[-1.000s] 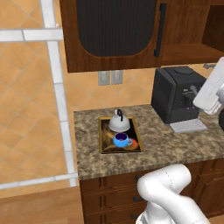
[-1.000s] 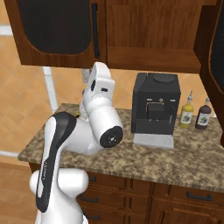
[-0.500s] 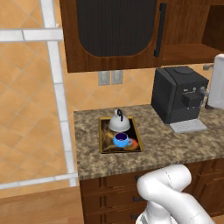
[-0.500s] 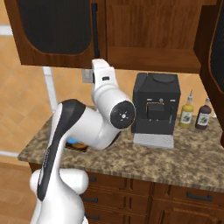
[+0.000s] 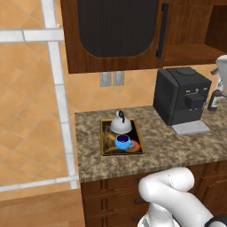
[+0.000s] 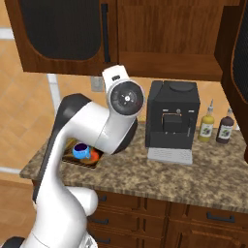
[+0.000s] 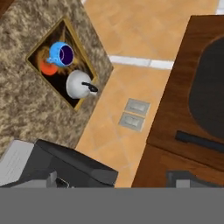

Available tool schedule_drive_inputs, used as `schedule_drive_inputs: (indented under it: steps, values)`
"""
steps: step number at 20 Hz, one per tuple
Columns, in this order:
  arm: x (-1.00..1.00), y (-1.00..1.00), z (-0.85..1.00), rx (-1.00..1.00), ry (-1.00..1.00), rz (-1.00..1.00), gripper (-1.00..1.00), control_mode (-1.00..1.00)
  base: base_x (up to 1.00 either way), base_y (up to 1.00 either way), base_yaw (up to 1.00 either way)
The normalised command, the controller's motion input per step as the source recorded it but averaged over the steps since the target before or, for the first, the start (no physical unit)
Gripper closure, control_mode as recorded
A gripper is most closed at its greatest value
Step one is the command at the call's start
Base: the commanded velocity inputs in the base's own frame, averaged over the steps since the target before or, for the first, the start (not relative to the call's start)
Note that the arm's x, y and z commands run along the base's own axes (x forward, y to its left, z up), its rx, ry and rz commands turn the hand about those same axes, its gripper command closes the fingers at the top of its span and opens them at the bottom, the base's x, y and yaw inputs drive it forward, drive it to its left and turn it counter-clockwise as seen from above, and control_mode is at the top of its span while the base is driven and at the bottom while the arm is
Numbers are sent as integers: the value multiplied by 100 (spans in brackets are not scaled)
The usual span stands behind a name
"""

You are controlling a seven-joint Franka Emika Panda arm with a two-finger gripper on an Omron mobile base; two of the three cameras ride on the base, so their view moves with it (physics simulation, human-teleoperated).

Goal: Pick the kettle from the counter and place it on the tray. Then pick the mug from the cabinet and place it on the tray. Then close the cabinet doors.

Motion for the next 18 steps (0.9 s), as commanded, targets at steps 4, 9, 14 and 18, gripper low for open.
schedule_drive_inputs:
  steps: [4, 9, 14, 18]
  values:
    - [-25, -41, -2, -5, -3, -28, -100, -100, 0, 0, 0]
    - [-22, -51, -6, -4, -7, -35, -100, -100, 0, 0, 0]
    - [-21, -64, 0, 0, -2, -26, -100, -100, 0, 0, 0]
    - [-30, -59, 2, 14, -4, -23, -100, -100, 0, 0, 0]
